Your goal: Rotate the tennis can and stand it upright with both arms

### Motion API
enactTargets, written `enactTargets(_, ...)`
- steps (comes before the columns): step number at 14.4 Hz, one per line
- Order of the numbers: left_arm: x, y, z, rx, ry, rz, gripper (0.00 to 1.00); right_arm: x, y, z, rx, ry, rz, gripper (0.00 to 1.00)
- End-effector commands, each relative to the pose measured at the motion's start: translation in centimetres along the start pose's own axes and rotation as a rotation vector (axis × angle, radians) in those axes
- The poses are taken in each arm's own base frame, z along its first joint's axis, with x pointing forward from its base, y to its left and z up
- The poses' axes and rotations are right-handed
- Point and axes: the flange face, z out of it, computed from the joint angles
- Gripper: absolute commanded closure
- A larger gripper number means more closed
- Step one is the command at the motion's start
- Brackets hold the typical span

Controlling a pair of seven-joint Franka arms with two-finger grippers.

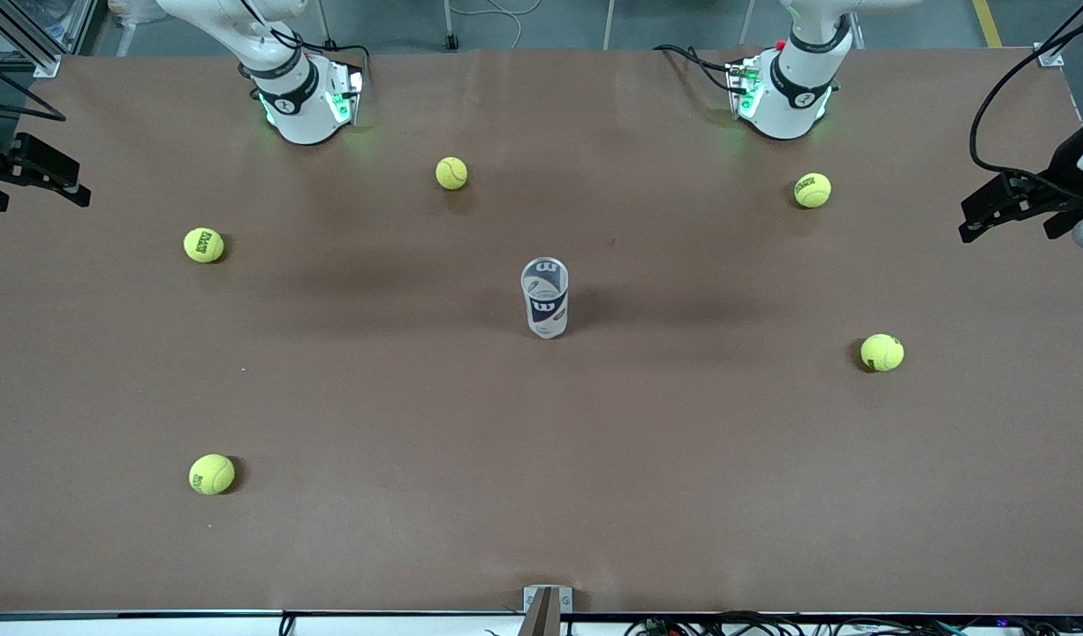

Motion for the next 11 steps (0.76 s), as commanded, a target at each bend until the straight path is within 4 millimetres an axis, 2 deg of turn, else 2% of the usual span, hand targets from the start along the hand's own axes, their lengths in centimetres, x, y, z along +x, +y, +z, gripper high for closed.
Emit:
enactTargets(1,-0.9,1.0,-1.3,-0.017,0.011,0.024,0.0,0.2,-0.2,0.7,-0.002,-0.01,-0.008,0.0)
enactTargets(2,-1.1,0.8,-1.5,-0.016,0.016,0.018,0.0,0.9,0.2,1.6,0.009,-0.021,0.0,0.0)
enactTargets(4,-1.5,0.6,-1.5,-0.017,0.014,0.015,0.0,0.9,0.7,1.3,0.014,-0.011,0.002,0.0)
enactTargets(7,-0.6,-0.6,-1.2,-0.006,0.012,-0.043,0.0,1.1,0.1,1.4,0.014,-0.012,-0.01,0.0)
enactTargets(11,0.2,-0.6,-2.2,-0.004,0.039,-0.049,0.0,1.1,0.3,1.0,0.011,-0.003,-0.008,0.0)
